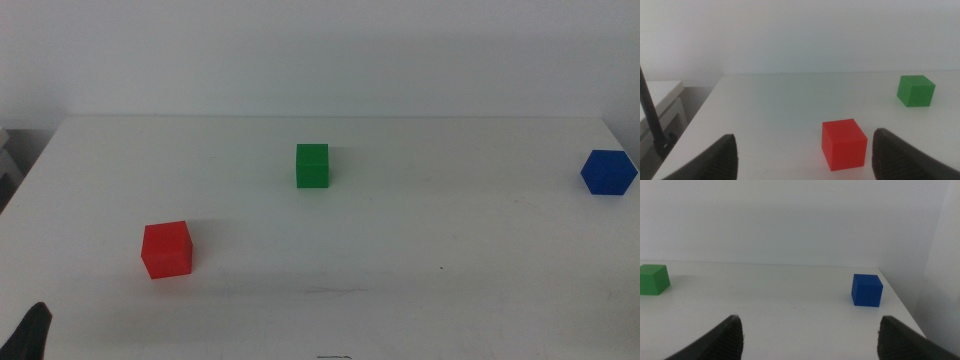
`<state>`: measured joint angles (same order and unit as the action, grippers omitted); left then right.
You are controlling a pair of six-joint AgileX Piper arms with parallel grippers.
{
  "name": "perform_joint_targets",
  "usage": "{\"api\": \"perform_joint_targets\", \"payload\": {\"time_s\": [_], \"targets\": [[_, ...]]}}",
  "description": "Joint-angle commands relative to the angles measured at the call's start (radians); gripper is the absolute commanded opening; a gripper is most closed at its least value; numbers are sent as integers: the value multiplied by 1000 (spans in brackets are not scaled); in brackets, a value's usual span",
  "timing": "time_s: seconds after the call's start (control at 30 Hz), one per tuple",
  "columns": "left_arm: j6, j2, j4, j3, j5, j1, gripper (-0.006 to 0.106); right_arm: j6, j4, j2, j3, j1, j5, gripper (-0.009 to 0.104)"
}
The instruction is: Stack red cubes first, then green, then blue cubes in a specific spot.
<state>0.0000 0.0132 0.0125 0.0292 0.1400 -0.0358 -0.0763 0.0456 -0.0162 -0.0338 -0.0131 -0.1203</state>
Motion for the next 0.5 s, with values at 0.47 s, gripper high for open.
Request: {"api": "perform_joint_targets", "payload": {"time_s": [0.47], "targets": [[-20,-648,8,-563,206,-1,90,-8,-9,-16,23,-2,78,94]]}}
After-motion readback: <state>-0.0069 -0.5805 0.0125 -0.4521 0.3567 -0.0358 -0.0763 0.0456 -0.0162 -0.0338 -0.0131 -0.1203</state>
